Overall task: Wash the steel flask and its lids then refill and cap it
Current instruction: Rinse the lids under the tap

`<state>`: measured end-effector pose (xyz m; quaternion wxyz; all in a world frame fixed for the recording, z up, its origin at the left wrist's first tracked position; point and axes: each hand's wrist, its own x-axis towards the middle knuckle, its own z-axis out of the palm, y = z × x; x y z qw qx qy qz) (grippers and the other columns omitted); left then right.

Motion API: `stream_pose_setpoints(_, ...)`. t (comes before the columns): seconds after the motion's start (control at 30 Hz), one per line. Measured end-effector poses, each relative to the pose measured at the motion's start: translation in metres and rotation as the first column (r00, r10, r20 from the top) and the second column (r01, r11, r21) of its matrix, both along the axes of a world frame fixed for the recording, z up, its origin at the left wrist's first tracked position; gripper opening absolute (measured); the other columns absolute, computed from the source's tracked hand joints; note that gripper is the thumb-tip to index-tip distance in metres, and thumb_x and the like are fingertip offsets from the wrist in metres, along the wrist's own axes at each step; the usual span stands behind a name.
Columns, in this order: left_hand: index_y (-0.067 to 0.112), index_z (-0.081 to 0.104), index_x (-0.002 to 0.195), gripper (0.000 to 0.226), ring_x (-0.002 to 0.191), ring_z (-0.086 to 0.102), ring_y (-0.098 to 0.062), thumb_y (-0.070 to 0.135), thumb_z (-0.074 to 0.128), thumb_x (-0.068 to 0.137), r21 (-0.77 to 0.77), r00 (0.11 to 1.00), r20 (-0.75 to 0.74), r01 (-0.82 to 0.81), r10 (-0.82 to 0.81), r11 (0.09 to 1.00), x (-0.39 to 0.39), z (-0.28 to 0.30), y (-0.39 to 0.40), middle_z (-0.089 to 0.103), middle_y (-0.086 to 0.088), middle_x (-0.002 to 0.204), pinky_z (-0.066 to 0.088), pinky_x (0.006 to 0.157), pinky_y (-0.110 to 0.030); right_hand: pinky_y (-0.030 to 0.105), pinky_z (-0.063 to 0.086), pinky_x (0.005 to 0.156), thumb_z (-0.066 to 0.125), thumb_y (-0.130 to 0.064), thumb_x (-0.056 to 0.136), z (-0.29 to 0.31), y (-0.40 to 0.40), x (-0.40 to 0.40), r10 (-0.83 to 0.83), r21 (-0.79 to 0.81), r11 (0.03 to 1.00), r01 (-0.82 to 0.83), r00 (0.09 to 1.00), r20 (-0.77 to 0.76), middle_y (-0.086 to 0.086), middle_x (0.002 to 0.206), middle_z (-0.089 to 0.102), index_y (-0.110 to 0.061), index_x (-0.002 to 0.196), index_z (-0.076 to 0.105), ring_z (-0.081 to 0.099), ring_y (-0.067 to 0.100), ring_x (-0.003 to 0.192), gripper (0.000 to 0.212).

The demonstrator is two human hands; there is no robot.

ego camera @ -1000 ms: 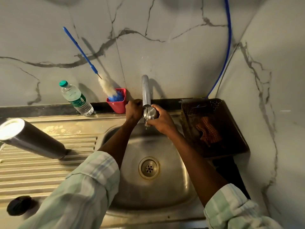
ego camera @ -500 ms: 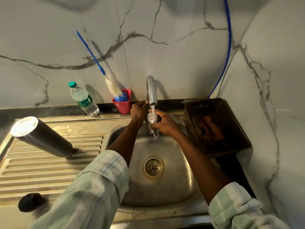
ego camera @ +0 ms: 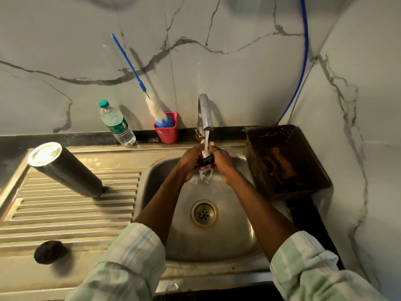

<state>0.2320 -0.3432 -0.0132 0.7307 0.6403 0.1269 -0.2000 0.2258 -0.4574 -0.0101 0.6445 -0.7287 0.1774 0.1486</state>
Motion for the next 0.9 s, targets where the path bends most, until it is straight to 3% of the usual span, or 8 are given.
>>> stream_pose_setpoints(0.1,0.006,0.063,0.101,0.030,0.069,0.064,-0.022,0.024,0.040,0.106,0.069,0.999,0.032,-0.012,0.010,0.998,-0.003,-0.004,-0.007,0.066,-0.016,0.087,0.053,0.062,-0.035,0.050,0.047,0.098,0.034,-0.067,0.087,-0.017,0.014,-0.002,-0.128,-0.168,0.977,0.131,0.991,0.026,0.006,0.114,0.064,-0.026,0.115,0.064,0.059,0.030,0.109,0.059)
stream_pose_setpoints(0.27,0.012,0.067,0.097,0.032,0.084,0.066,-0.021,0.026,0.040,0.105,-0.114,0.993,-0.109,-0.057,0.044,0.992,-0.005,-0.007,-0.017,0.070,-0.009,0.087,0.053,0.077,-0.036,0.042,0.042,0.104,0.045,-0.014,0.099,-0.003,0.031,-0.016,0.024,-0.408,0.905,0.124,0.940,0.339,0.010,0.127,0.058,-0.011,0.124,0.059,0.053,0.025,0.119,0.029)
stream_pose_setpoints(0.33,0.011,0.067,0.102,0.034,0.091,0.066,-0.022,0.029,0.037,0.106,-0.119,0.993,-0.092,-0.090,0.079,0.989,-0.004,-0.009,-0.016,0.071,-0.010,0.093,0.054,0.084,-0.037,0.031,0.046,0.095,0.045,-0.013,0.100,-0.001,0.030,-0.017,-0.004,-0.373,0.914,0.161,0.922,0.388,0.009,0.121,0.061,-0.010,0.121,0.060,0.056,0.021,0.112,0.027)
stream_pose_setpoints(0.47,0.010,0.066,0.114,0.040,0.096,0.068,-0.023,0.036,0.036,0.106,-0.156,0.984,-0.049,-0.175,0.169,0.972,-0.009,-0.009,-0.019,0.072,-0.012,0.102,0.055,0.087,-0.040,0.030,0.049,0.081,0.051,-0.027,0.099,0.011,0.030,-0.010,-0.201,-0.154,0.957,0.244,0.946,0.254,0.002,0.100,0.066,-0.014,0.106,0.069,0.062,0.018,0.093,0.024)
stream_pose_setpoints(0.57,0.004,0.062,0.120,0.039,0.090,0.065,-0.023,0.034,0.042,0.104,-0.231,0.979,-0.059,-0.202,0.194,0.952,-0.014,-0.010,-0.021,0.069,-0.012,0.099,0.051,0.084,-0.039,0.036,0.055,0.075,0.058,-0.021,0.092,0.022,0.026,0.008,-0.403,0.061,0.911,0.408,0.912,-0.076,0.009,0.097,0.069,-0.014,0.081,0.066,0.064,0.023,0.083,0.016)
stream_pose_setpoints(0.63,0.002,0.061,0.118,0.033,0.090,0.064,-0.023,0.026,0.045,0.103,-0.265,0.971,-0.060,-0.237,0.229,0.935,-0.017,-0.009,-0.020,0.066,-0.014,0.099,0.051,0.087,-0.041,0.031,0.054,0.063,0.059,-0.018,0.092,0.026,0.027,0.012,-0.362,0.056,0.924,0.377,0.913,-0.189,0.011,0.097,0.068,-0.009,0.089,0.066,0.063,0.022,0.074,0.012)
stream_pose_setpoints(0.8,0.008,0.069,0.106,0.033,0.091,0.065,-0.025,0.037,0.056,0.100,-0.179,0.962,-0.074,-0.273,0.264,0.945,-0.008,-0.001,-0.011,0.070,-0.011,0.093,0.053,0.083,-0.039,0.032,0.051,0.089,0.046,-0.022,0.102,0.019,0.049,-0.009,-0.213,-0.152,0.954,0.260,0.938,0.274,0.005,0.111,0.067,-0.014,0.120,0.063,0.062,0.018,0.102,0.026)
stream_pose_setpoints(0.9,0.009,0.069,0.111,0.041,0.086,0.069,-0.020,0.045,0.051,0.101,-0.139,0.976,-0.108,-0.205,0.191,0.969,-0.010,0.005,-0.005,0.073,-0.009,0.092,0.057,0.070,-0.032,0.033,0.053,0.088,0.046,-0.025,0.102,0.003,0.047,-0.008,-0.117,-0.273,0.935,0.224,0.926,0.360,0.004,0.110,0.067,-0.015,0.120,0.063,0.063,0.017,0.100,0.027)
